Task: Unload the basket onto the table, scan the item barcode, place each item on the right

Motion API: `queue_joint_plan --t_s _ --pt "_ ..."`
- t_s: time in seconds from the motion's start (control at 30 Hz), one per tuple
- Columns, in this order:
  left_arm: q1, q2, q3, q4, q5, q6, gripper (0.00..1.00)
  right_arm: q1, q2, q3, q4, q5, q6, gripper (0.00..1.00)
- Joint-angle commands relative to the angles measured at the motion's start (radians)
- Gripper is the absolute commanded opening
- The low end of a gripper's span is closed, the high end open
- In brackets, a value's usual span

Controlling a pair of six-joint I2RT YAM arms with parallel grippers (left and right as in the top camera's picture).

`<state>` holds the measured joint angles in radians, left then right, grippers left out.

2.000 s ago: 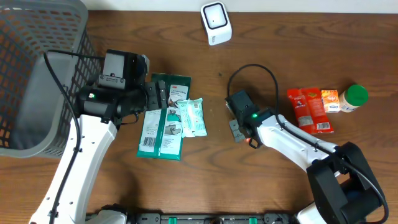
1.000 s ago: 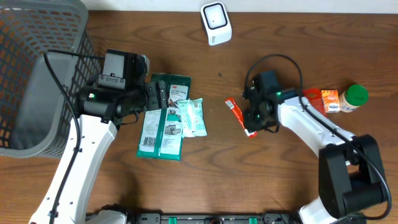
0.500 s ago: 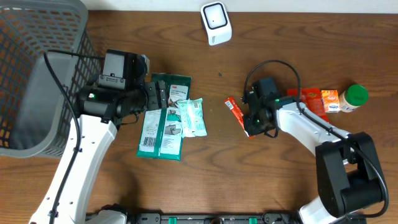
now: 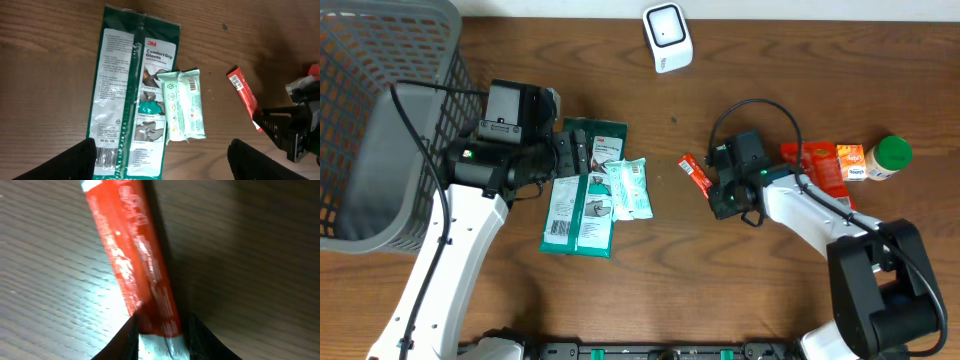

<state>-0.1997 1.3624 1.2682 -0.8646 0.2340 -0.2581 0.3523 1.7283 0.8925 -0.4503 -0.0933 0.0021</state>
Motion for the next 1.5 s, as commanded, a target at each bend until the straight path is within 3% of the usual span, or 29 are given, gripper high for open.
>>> queue_joint_plan --t_s 0.0,0.23,0.53,1.03,1.2,1.47 --pt "0.003 0.005 0.0 -0.003 0.001 0.009 0.85 0.037 0.028 -0.039 -0.009 0.009 -0.008 0.27" --pt "0.003 0.005 0.0 -0.003 0.001 0.009 0.84 0.096 0.028 -0.039 -0.009 0.115 -0.007 0.26" --pt "0.003 0.005 0.0 -0.003 0.001 0.009 0.85 0.109 0.028 -0.039 0.008 0.116 0.004 0.02" --pt "0.003 0.005 0.0 -0.003 0.001 0.009 0.84 0.095 -0.101 0.001 -0.014 0.137 0.021 0.01" --pt "0.003 0.005 0.0 -0.003 0.001 0.009 0.84 0.072 -0.135 0.124 -0.201 0.133 0.011 0.01" --pt "0.003 0.005 0.0 -0.003 0.001 0.009 0.84 0.014 -0.116 0.516 -0.626 -0.005 0.013 0.01"
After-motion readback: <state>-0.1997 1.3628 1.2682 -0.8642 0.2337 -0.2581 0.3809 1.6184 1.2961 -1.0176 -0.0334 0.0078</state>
